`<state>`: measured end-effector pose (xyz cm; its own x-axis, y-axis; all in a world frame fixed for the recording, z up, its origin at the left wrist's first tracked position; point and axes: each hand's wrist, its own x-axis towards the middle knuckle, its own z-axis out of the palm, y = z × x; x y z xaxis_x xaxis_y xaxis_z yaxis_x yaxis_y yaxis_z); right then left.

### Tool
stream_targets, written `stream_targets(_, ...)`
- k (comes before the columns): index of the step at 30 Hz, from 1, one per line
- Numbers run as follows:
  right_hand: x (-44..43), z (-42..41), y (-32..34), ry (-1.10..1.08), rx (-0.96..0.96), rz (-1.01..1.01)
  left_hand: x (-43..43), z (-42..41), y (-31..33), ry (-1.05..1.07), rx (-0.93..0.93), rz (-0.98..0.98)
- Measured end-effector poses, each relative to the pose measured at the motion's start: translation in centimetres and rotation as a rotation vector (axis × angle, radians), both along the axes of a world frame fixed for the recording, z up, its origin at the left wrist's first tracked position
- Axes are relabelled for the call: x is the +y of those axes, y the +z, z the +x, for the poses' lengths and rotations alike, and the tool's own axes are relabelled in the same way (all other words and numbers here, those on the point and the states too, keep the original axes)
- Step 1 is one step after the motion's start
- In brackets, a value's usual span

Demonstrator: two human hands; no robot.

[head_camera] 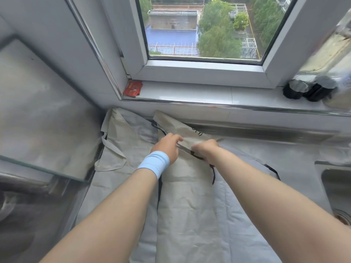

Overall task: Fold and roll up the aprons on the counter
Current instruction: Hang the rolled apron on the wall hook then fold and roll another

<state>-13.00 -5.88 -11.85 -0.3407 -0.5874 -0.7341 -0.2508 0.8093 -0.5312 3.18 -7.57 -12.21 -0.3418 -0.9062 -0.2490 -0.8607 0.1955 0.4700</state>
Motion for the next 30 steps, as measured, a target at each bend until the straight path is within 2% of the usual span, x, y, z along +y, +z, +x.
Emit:
stream_targets(3, -1.6, 0.4, 1.2, -0.186, -0.102, -0.071, -0.8, -0.2, 0.3, -0.012, 0.009, -0.058)
stream_targets(6, -3.2, -0.6, 3.8, -0.277, -0.224, -0.196, -1.8, -1.0, 1.4, -0.054, -0.094, -0.132)
stream_targets(9, -4.2, -2.3, 5.6, -0.25, -0.506, -0.28, -3.3, -2.0, 3.0, -0.037, -0.179, -0.277)
stream_targets(11, -4.3, -3.3, 6.5, -0.2, -0.621, -0.291, -4.4, -2.5, 4.4, 0.043, -0.183, -0.378)
stream_targets(14, -4.0, -4.5, 7.9, -0.07, -0.661, -0.252, -6.4, -2.3, 6.5, 0.116, -0.235, -0.388)
stream_targets(16, -3.9, -5.4, 8.9, 0.086, -0.611, -0.183, -7.7, -1.9, 7.6, 0.125, -0.248, -0.359)
stream_targets(19, -4.4, -6.7, 10.6, 0.151, -0.618, -0.146, -8.8, -1.3, 8.9, 0.188, -0.172, -0.352)
stream_targets(21, -5.2, -6.9, 11.8, 0.066, -0.725, -0.209, -8.5, -1.3, 9.5, 0.214, -0.05, -0.375)
stream_targets(23, -6.1, -6.5, 12.8, -0.062, -0.844, -0.322, -7.4, -2.2, 9.7, 0.188, 0.147, -0.391)
stream_targets(25, -7.0, -5.4, 13.8, -0.194, -0.966, -0.419, -5.9, -3.7, 10.0, 0.174, 0.418, -0.185)
stream_targets(27, -7.7, -4.3, 14.5, -0.231, -1.018, -0.48, -4.6, -5.2, 10.6, 0.174, 0.629, 0.193)
stream_targets(28, -7.9, -3.8, 14.6, -0.227, -1.01, -0.487, -4.2, -5.6, 10.8, 0.154, 0.646, 0.336)
stream_targets(30, -8.0, -3.3, 14.4, -0.21, -0.956, -0.491, -3.5, -5.8, 11.3, 0.078, 0.565, 0.502)
